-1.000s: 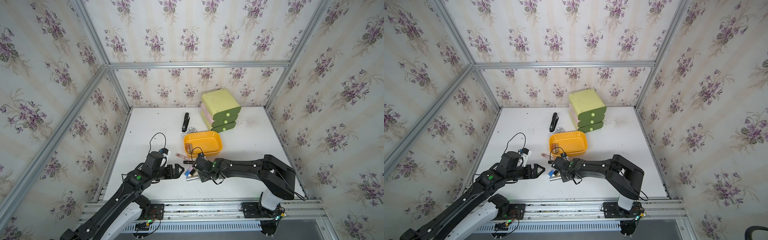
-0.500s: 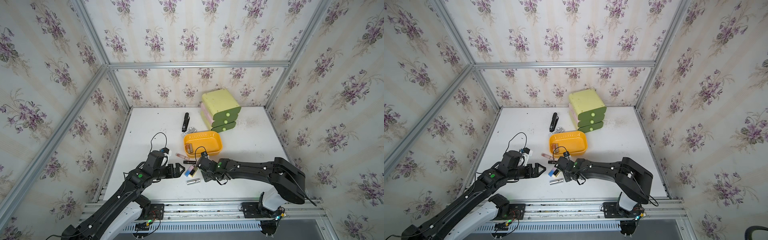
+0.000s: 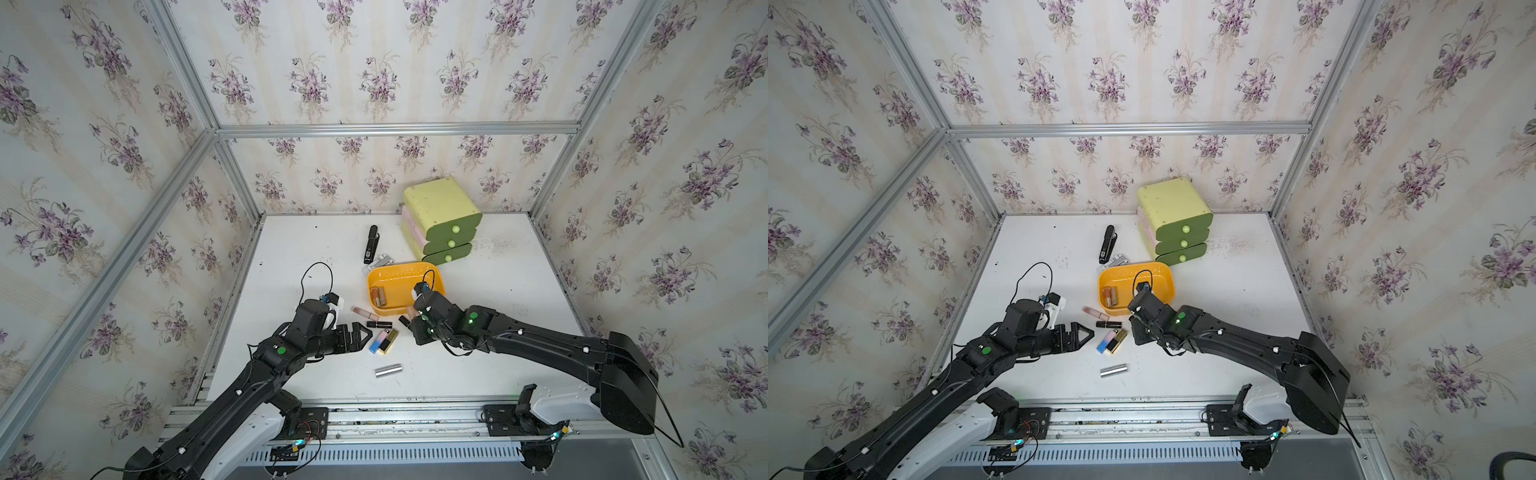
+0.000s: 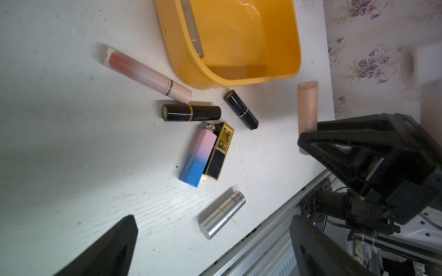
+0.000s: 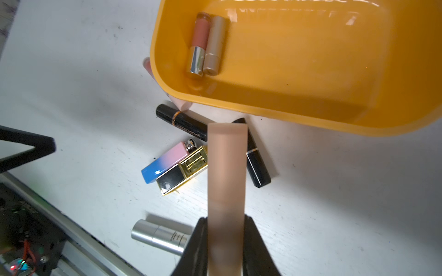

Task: Put the lipstick into the storage box
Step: Adjust the lipstick at the center of the board, then place the lipstick in the storage box.

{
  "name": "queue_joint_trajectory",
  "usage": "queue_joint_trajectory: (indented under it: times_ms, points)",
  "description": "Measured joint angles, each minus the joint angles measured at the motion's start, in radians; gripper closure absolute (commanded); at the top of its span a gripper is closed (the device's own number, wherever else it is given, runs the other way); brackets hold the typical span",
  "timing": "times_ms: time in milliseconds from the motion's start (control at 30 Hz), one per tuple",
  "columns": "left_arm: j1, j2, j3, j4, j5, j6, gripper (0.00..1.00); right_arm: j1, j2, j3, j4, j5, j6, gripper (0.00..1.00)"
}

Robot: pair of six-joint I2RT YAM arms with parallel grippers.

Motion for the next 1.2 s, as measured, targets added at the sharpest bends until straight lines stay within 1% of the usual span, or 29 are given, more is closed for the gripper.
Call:
queue_joint_trajectory:
  times_ms: [100, 167, 367, 600, 667, 767, 1200]
  points:
    - [-0.002, 0.009, 0.0, 0.016, 0.026, 0.001, 0.0, -0.063, 0.003, 0.01, 0.018, -0.068, -0.023, 0.8]
    - [-0.026, 0.028, 0.021, 0.002, 0.04, 0.014, 0.0, -0.101, 0.017, 0.027, 0.026, -0.1, -0.043, 0.8]
    - [-0.183, 0.055, 0.127, -0.091, 0.037, 0.109, 0.01, -0.164, 0.081, 0.075, 0.061, -0.198, -0.086, 0.8]
    - [-0.33, 0.133, 0.185, -0.224, -0.064, 0.175, 0.0, -0.195, 0.141, 0.126, 0.071, -0.265, -0.108, 0.8]
    - [-0.341, 0.132, 0.184, -0.245, -0.104, 0.179, 0.0, -0.203, 0.159, 0.143, 0.074, -0.278, -0.118, 0.8]
    - [-0.344, 0.125, 0.18, -0.254, -0.13, 0.179, 0.0, -0.211, 0.191, 0.167, 0.087, -0.294, -0.125, 0.8]
    - [-0.346, 0.13, 0.176, -0.269, -0.183, 0.179, 0.0, -0.238, 0.326, 0.265, 0.114, -0.344, -0.145, 0.8]
